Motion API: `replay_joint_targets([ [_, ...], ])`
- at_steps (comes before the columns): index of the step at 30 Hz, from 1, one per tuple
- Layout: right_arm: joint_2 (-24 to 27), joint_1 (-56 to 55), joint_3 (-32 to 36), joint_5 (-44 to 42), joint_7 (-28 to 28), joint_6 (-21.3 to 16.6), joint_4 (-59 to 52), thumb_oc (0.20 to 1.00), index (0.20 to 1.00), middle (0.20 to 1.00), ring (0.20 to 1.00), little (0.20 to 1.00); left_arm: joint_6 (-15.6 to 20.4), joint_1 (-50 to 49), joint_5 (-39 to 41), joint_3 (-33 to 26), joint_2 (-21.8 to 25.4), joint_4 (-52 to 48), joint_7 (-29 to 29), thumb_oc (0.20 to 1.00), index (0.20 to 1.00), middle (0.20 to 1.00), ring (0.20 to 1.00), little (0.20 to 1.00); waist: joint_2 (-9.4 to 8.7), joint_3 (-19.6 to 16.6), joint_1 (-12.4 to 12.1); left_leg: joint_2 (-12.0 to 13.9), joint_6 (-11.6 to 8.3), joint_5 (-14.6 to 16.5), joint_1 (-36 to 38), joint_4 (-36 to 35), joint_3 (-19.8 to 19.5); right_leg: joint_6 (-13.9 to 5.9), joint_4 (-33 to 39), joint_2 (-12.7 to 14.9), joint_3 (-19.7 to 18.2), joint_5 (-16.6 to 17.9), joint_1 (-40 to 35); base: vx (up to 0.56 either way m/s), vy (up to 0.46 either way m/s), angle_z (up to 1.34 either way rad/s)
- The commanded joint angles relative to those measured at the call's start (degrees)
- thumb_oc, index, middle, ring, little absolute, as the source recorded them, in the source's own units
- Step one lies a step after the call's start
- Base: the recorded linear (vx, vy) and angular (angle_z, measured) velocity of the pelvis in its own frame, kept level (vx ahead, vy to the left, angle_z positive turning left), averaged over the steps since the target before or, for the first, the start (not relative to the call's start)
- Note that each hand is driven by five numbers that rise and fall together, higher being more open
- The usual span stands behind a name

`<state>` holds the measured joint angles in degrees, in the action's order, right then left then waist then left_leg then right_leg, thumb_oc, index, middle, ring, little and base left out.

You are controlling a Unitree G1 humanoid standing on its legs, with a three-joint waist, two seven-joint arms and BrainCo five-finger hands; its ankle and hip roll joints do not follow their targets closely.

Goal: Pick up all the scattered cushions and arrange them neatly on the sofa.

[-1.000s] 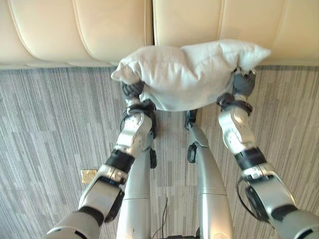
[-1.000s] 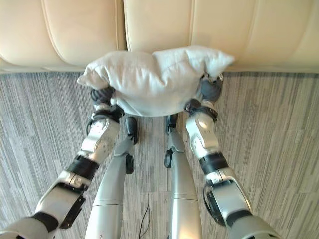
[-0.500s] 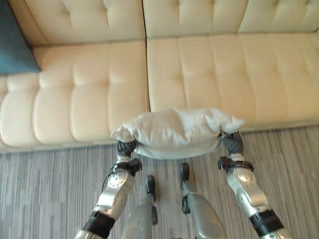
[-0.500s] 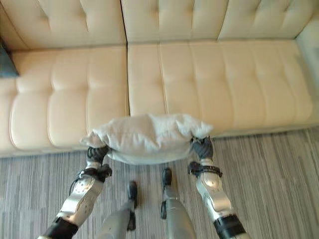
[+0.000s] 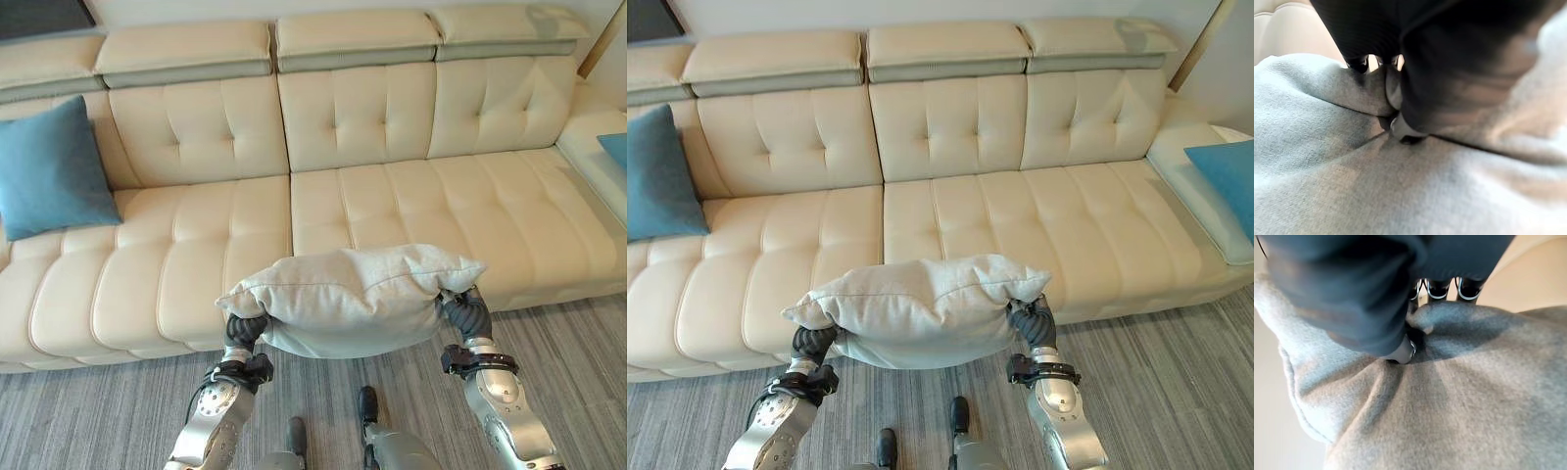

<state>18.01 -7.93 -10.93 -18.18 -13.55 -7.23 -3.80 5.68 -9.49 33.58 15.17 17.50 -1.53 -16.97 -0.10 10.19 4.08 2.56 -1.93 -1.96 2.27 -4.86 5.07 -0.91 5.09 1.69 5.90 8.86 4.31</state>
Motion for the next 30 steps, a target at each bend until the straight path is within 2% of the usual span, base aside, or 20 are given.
replay_joint_targets([
  [1,-0.34,3.34,-3.22,-0.5,1.14,-6.61,-7.61,0.2,0.2,0.2,0.2,0.2,5.01,3.59,-0.72,2.02,-1.56,-5.75,1.28,0.2,0.2,0.2,0.2,0.2,-1.19,-0.59,-0.92,-0.1,-2.2,3.73,1.15,11.81,-1.02,-2.28,-0.82,-0.9,0.9,-13.05,-9.75,0.01,-0.188,0.03],
  [5,1.48,3.82,-4.06,1.39,-0.29,-6.39,-7.77,0.2,0.2,0.2,0.2,0.2,5.78,3.51,-0.09,1.67,-2.11,-6.11,-0.34,0.2,0.2,0.2,0.2,0.2,-1.59,2.51,-2.2,-0.62,-1.88,0.68,-7.62,31.93,-4.21,-0.2,-3.04,-1.9,0.61,-14.84,-10.35,-0.01,-0.2,-0.06],
  [7,2.22,2.87,-3.67,1.41,-0.26,-6.26,-8.4,0.2,0.2,0.2,0.2,0.2,5.65,3.32,-0.26,1.71,-2.16,-6.23,-0.71,0.2,0.2,0.2,0.2,0.2,-1.62,3.62,-2.36,-0.94,-1.92,-1.26,-11.65,37.22,-4.81,0.23,-3.5,-2.11,1.45,-15.69,-10.69,0.0,-0.128,-0.11],
  [8,2.22,2.87,-3.66,1.41,-0.26,-6.26,-8.4,0.2,0.2,0.2,0.2,0.2,5.64,3.32,-0.26,1.72,-2.16,-6.24,-0.72,0.2,0.2,0.2,0.2,0.2,-1.54,3.52,-2.25,-0.9,-1.94,-1.18,-11.94,37.49,-4.96,0.25,-3.56,-2.18,1.57,-15.72,-10.54,0.06,-0.1,0.09],
  [9,2.33,2.4,-3.53,1.99,-0.61,-5.46,-7.81,0.2,0.2,0.2,0.2,0.2,5.23,2.75,-0.36,1.63,-2.38,-5.89,-0.61,0.2,0.2,0.2,0.2,0.2,-1.52,3.56,-2.49,-2.77,-1.6,-0.04,-14.44,35.7,-5.41,0.22,-3.7,-2.02,2.09,-16.16,-10.51,0.05,-0.035,0.21],
  [10,2.32,2.4,-3.54,1.99,-0.62,-5.46,-7.8,0.2,0.2,0.2,0.2,0.2,5.23,2.74,-0.36,1.63,-2.38,-5.89,-0.62,0.2,0.2,0.2,0.2,0.2,-1.58,3.5,-2.43,-2.87,-1.56,-0.08,-14.42,35.59,-5.42,0.18,-3.74,-1.92,2.14,-16.23,-10.47,0.15,-0.062,0.21],
  [11,2.46,2.43,-3.36,1.96,-0.86,-5.25,-7.4,0.2,0.2,0.2,0.2,0.2,4.73,2.07,-0.75,1.42,-2.29,-5.62,-0.45,0.2,0.2,0.2,0.2,0.2,-1.72,3.11,-2.47,-3.89,-1.02,1.76,-16.28,30.42,-4.57,-0.32,-3.26,-1.69,2.47,-16.41,-10.7,0.1,-0.025,0.0],
  [12,2.45,2.41,-3.38,1.96,-0.86,-5.25,-7.4,0.2,0.2,0.2,0.2,0.2,4.71,2.03,-0.76,1.42,-2.28,-5.65,-0.45,0.2,0.2,0.2,0.2,0.2,-1.84,3.06,-2.51,-4.0,-0.98,1.64,-16.11,30.09,-4.46,-0.36,-3.22,-1.55,2.41,-16.42,-10.72,0.15,-0.03,-0.19],
  [14,2.5,2.37,-3.46,2.43,-0.82,-4.91,-7.28,0.2,0.2,0.2,0.2,0.2,4.46,1.07,-1.09,1.37,-2.16,-5.9,-0.16,0.2,0.2,0.2,0.2,0.2,-1.77,2.75,-2.84,-3.76,-0.5,2.11,-16.27,20.82,-3.59,-0.67,-2.99,-1.57,2.73,-17.17,-10.74,0.16,0.013,0.16],
  [15,2.41,2.47,-3.7,2.7,-1.1,-4.78,-6.94,0.2,0.2,0.2,0.2,0.2,4.39,0.98,-1.26,1.53,-2.28,-5.78,-0.25,0.2,0.2,0.2,0.2,0.2,-1.61,2.63,-3.1,-4.12,-0.92,-0.44,-15.32,13.64,-3.96,-0.86,-2.89,-1.67,2.79,-17.4,-11.06,0.29,0.06,0.88],
  [16,2.38,2.65,-4.0,3.7,-1.47,-4.36,-6.49,0.2,0.2,0.2,0.2,0.2,4.21,0.94,-1.74,1.76,-2.62,-5.6,-0.64,0.2,0.2,0.2,0.2,0.2,-0.75,2.51,-3.37,-3.67,-2.81,-6.17,-15.3,4.14,-5.99,-0.71,-2.78,-2.76,3.22,-18.2,-11.88,0.31,0.074,0.9],
  [17,2.46,2.81,-4.05,4.05,-1.7,-4.08,-6.29,0.2,0.2,0.2,0.2,0.2,4.28,0.87,-1.77,1.66,-2.72,-5.64,-0.81,0.2,0.2,0.2,0.2,0.2,-0.55,2.37,-3.4,-3.53,-3.48,-7.49,-15.32,0.68,-6.6,-0.72,-2.63,-3.0,3.39,-18.46,-12.33,0.31,0.081,0.41],
  [19,2.37,3.47,-4.34,4.27,-1.92,-3.8,-5.61,0.2,0.2,0.2,0.2,0.2,4.23,0.94,-2.21,1.32,-2.93,-5.38,-1.28,0.2,0.2,0.2,0.2,0.2,-0.41,2.11,-3.21,-3.39,-4.77,-7.52,-17.57,-0.14,-6.32,-0.85,-1.82,-3.43,3.23,-18.87,-13.97,0.27,0.102,0.35],
  [20,2.52,3.61,-4.3,4.42,-1.91,-3.6,-5.44,0.2,0.2,0.2,0.2,0.2,4.15,0.78,-2.05,1.17,-3.13,-5.26,-1.41,0.2,0.2,0.2,0.2,0.2,-0.33,1.84,-3.07,-3.21,-5.15,-7.62,-18.29,-0.14,-4.94,-0.92,-1.26,-3.56,3.03,-19.01,-14.86,0.21,0.092,0.23],
  [22,2.46,3.71,-4.3,4.68,-1.9,-3.29,-5.23,0.2,0.2,0.2,0.2,0.2,4.21,0.61,-2.18,0.81,-3.24,-5.35,-1.54,0.2,0.2,0.2,0.2,0.2,-0.52,1.71,-3.43,-3.02,-5.37,-8.43,-18.11,-0.14,-4.28,-1.05,-0.73,-3.52,2.42,-19.05,-16.11,0.34,0.144,-0.04],
  [24,0.95,3.64,-5.06,5.71,-1.69,-2.87,-5.03,0.2,0.2,0.2,0.2,0.2,4.75,0.2,-1.24,0.37,-3.15,-5.1,-2.09,0.2,0.2,0.2,0.2,0.2,-1.87,-0.32,-4.03,-2.97,-3.69,-9.12,-16.51,-0.14,-2.93,-1.86,-0.76,-2.05,1.41,-20.7,-18.06,0.64,0.285,-0.52],
  [27,0.48,3.9,-5.16,5.72,-1.62,-2.78,-4.78,0.2,0.2,0.2,0.2,0.2,4.85,0.53,-1.31,0.57,-2.63,-4.79,-2.11,0.2,0.2,0.2,0.2,0.2,-2.57,-0.73,-4.32,-3.35,-3.08,-9.0,-15.85,-0.14,-2.43,-2.47,-1.89,-1.27,1.34,-21.18,-17.9,0.34,0.158,-0.58],
  [28,-0.08,4.0,-5.26,6.16,-0.95,-2.64,-4.81,0.2,0.2,0.2,0.2,0.2,4.7,1.09,-1.8,0.54,-1.51,-4.91,-1.92,0.2,0.2,0.2,0.2,0.2,-3.69,-1.73,-4.42,-4.17,-1.52,-7.43,-14.7,-0.14,-1.53,-3.77,-5.81,0.19,1.09,-21.38,-16.85,0.3,0.154,-0.38],
  [29,-0.08,4.0,-5.26,6.17,-0.95,-2.64,-4.81,0.2,0.2,0.2,0.2,0.2,4.7,1.09,-1.8,0.54,-1.51,-4.91,-1.92,0.2,0.2,0.2,0.2,0.2,-3.7,-1.74,-4.44,-4.17,-1.51,-7.43,-14.71,-0.14,-1.51,-3.77,-5.85,0.2,1.07,-21.39,-16.82,0.44,0.233,-0.38],
  [30,-0.16,4.11,-5.32,6.57,-0.71,-2.52,-4.82,0.2,0.2,0.2,0.2,0.2,4.65,1.24,-1.98,0.44,-0.99,-5.11,-1.68,0.2,0.2,0.2,0.2,0.2,-4.19,-2.21,-4.53,-4.64,-0.44,-6.17,-13.86,-0.14,-1.25,-4.61,-9.01,1.07,1.2,-21.1,-15.79,0.26,0.149,-0.18],
])
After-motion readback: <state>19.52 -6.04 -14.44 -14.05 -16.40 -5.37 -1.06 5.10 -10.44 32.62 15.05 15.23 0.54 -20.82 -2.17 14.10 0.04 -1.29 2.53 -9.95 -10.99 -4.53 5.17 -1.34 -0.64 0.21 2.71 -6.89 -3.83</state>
